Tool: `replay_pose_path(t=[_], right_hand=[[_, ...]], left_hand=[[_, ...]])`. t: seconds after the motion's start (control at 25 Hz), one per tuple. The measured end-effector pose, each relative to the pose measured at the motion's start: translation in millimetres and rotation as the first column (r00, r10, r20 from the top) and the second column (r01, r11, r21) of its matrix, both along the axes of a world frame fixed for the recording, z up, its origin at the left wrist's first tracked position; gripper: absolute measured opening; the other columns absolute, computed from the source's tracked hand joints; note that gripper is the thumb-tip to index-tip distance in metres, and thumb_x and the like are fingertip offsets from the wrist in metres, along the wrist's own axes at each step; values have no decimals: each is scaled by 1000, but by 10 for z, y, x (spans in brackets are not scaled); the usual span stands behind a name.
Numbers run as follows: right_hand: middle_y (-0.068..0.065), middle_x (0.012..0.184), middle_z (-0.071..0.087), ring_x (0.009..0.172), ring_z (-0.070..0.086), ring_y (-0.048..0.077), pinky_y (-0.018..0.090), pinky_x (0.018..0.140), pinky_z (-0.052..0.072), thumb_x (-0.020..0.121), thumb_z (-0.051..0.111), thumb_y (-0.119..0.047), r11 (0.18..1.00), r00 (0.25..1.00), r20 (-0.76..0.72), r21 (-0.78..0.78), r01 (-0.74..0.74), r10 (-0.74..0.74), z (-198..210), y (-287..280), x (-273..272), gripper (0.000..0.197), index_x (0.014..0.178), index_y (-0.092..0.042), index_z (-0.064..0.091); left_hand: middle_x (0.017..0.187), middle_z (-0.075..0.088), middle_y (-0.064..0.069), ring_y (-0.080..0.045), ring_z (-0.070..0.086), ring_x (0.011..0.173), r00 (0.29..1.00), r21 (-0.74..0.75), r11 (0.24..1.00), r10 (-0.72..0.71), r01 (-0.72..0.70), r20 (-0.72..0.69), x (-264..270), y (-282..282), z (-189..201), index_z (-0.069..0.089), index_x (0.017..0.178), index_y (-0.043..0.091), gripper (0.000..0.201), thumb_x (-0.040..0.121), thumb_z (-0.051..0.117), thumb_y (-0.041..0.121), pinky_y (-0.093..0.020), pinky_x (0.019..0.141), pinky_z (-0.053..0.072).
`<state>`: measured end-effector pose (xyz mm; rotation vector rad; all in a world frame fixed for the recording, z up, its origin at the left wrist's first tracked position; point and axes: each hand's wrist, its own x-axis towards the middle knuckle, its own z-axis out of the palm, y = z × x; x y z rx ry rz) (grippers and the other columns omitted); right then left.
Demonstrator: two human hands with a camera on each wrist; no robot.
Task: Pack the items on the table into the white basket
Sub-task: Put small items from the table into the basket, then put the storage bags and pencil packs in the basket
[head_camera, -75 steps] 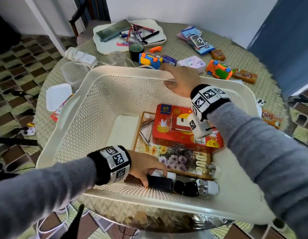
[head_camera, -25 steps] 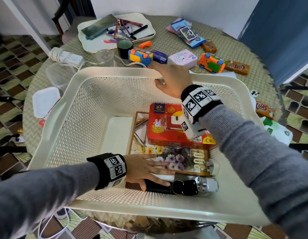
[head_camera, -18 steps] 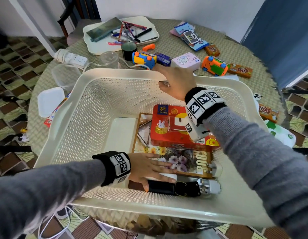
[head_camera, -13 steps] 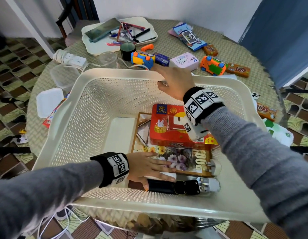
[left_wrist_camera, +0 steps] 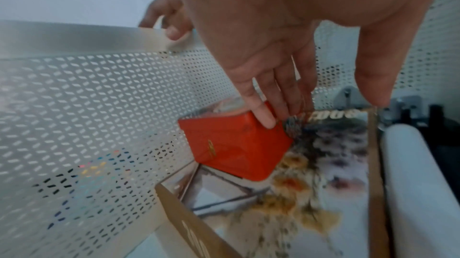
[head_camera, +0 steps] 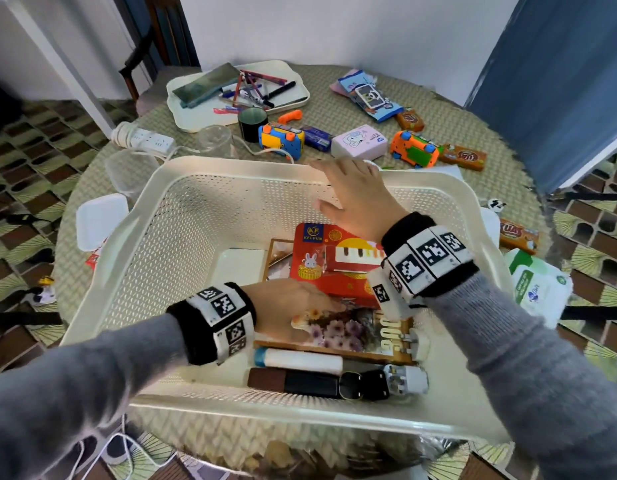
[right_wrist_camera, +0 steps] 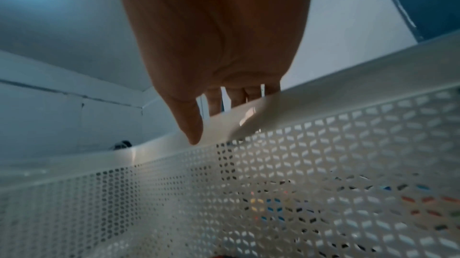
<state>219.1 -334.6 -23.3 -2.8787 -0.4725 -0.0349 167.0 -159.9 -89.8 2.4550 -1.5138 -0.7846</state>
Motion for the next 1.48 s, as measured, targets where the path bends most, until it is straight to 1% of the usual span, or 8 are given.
replay_pose_path(t=[0.12, 0.28, 0.36, 0.52, 0.76, 0.92, 1.16, 1.48], right_hand=[[8, 139, 39, 130, 34, 24, 42, 106, 30, 94, 53, -30, 987, 999, -53, 163, 6, 3, 223, -239, -256, 53, 143, -19, 34], [3, 117, 57, 102, 49, 9, 18, 85, 36, 92, 58, -21, 929, 997, 74, 369, -21, -6, 544, -660, -539, 35, 126, -14, 55], [-3, 104, 62, 94, 56, 9, 15, 77, 40, 91, 58, -17, 889, 992, 97, 458, 26, -79, 666, -945, -730, 28, 119, -14, 60], [-16, 82, 58, 72, 56, 3, 10, 67, 42, 91, 58, -13, 812, 965, 87, 562, 156, -246, 762, -1582, -1129, 15, 104, -15, 64], [-5, 84, 64, 70, 57, 9, 14, 65, 45, 92, 59, -14, 740, 908, 15, 585, 332, -419, 634, -2559, -1721, 13, 102, -13, 67], [-5, 86, 65, 67, 56, 4, 9, 58, 44, 92, 59, -16, 707, 885, -85, 568, 421, -459, 406, -3138, -2105, 12, 102, -16, 67], [-5, 94, 65, 80, 61, 9, 23, 70, 50, 94, 57, -20, 642, 825, -223, 536, 548, -519, -23, -3904, -2707, 12, 102, -22, 66], [2, 93, 65, 67, 52, 4, 8, 53, 40, 95, 55, -14, 515, 725, -419, 516, 685, -546, -641, -4361, -3208, 14, 103, -16, 66]], left_hand=[[145, 44, 7, -6, 40, 128, 993, -22, 995, 91, -93, -68, 3, -47, 220, 32, 145, 33, 61, 90, 59, 33, -19, 103, 26], [136, 48, 15, 7, 42, 115, 984, -117, 979, 159, -168, -80, 21, -233, 571, 42, 138, 35, 47, 93, 55, 38, -20, 102, 33], [129, 55, 13, 16, 45, 100, 985, -206, 963, 168, -171, -33, 51, -432, 728, 51, 132, 32, 38, 94, 55, 34, -16, 92, 40], [118, 59, 14, 4, 53, 102, 967, -361, 903, 255, -233, 13, 31, -996, 1026, 59, 122, 30, 30, 92, 58, 30, -14, 79, 43], [108, 58, 20, 3, 58, 92, 967, -543, 818, 250, -187, 44, -349, -2091, 1395, 63, 113, 25, 23, 91, 60, 19, -8, 67, 42], [108, 66, 6, -5, 61, 90, 970, -548, 829, 208, -107, 126, -548, -2839, 1464, 65, 114, 15, 23, 91, 59, 20, 0, 67, 36], [102, 65, 5, -12, 62, 90, 985, -491, 865, 159, -106, 67, -902, -3771, 1186, 65, 111, 15, 22, 90, 60, 17, -9, 65, 38], [110, 65, 5, 0, 57, 87, 951, -338, 895, 234, -292, -202, -1159, -4264, 153, 62, 114, 21, 24, 90, 61, 19, -5, 63, 39]])
